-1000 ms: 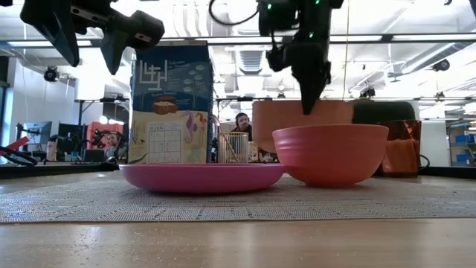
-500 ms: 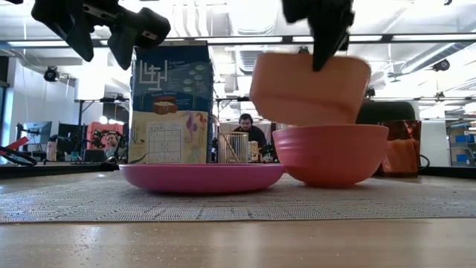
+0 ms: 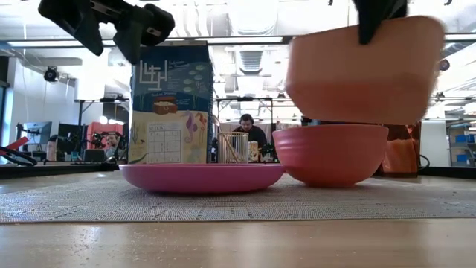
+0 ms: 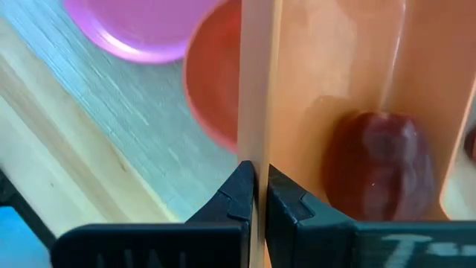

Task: Arrange a breakfast setting
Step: Move the orange bin to the bottom right of the table, then pour the cereal from the blue cereal box into the orange bowl on the gray table mat

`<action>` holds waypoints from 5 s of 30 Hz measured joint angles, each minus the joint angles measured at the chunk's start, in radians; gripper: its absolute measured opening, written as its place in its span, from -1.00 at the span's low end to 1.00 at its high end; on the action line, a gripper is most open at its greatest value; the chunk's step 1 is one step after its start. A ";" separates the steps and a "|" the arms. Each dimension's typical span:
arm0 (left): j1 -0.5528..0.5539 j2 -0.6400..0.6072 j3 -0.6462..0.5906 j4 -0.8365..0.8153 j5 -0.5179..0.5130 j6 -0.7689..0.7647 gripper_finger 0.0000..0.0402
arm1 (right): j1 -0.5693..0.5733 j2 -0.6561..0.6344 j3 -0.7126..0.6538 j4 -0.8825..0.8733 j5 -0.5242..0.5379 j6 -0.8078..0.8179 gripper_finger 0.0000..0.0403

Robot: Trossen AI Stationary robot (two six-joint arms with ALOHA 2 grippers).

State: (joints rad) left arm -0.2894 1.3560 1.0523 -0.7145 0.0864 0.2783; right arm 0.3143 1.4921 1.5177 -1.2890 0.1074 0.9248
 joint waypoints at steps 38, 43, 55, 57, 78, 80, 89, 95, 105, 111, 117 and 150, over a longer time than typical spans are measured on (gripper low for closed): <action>0.030 0.000 -0.006 0.091 0.061 0.026 -0.17 | 0.551 0.215 -0.003 0.142 -0.178 1.194 -0.96; 0.032 0.000 -0.006 0.091 0.060 0.027 -0.17 | 0.578 0.245 -0.003 0.158 -0.273 1.281 -0.96; 0.038 0.001 -0.006 0.087 0.061 0.061 -0.17 | 0.602 0.284 -0.003 0.209 -0.298 1.356 -0.96; 0.042 0.001 -0.007 0.087 0.062 0.069 -0.17 | 0.602 0.289 -0.003 0.199 -0.298 1.355 -0.96; 0.048 0.001 -0.007 0.089 0.062 0.079 -0.17 | 0.601 0.298 -0.003 0.080 -0.290 1.353 -0.94; 0.048 0.001 -0.007 0.089 0.062 0.079 -0.17 | 0.599 0.298 -0.003 0.061 -0.291 1.353 -0.91; 0.051 0.001 -0.007 0.089 0.062 0.079 -0.17 | 0.586 0.298 -0.003 0.052 -0.290 1.342 -0.55; 0.052 0.001 -0.007 0.086 0.062 0.079 -0.17 | 0.579 0.273 0.009 0.055 -0.301 1.346 -0.39; 0.052 0.001 -0.007 0.085 0.063 0.075 -0.17 | 0.549 0.208 0.053 -0.072 -0.169 1.304 -0.38; 0.110 0.001 -0.008 0.030 0.119 0.053 -0.17 | 0.479 0.208 0.051 -0.074 0.034 1.117 -0.39; 0.204 0.001 -0.011 -0.020 0.194 0.065 -0.17 | 0.349 0.208 0.050 -0.105 0.119 0.870 -0.39; 0.417 -0.227 -0.232 0.151 0.415 0.048 -0.17 | -0.116 0.164 0.043 -0.120 0.248 -0.056 -0.39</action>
State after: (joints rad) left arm 0.1272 1.1291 0.8201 -0.5633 0.5015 0.3261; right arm 0.1986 1.6566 1.5603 -1.4090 0.3559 0.8691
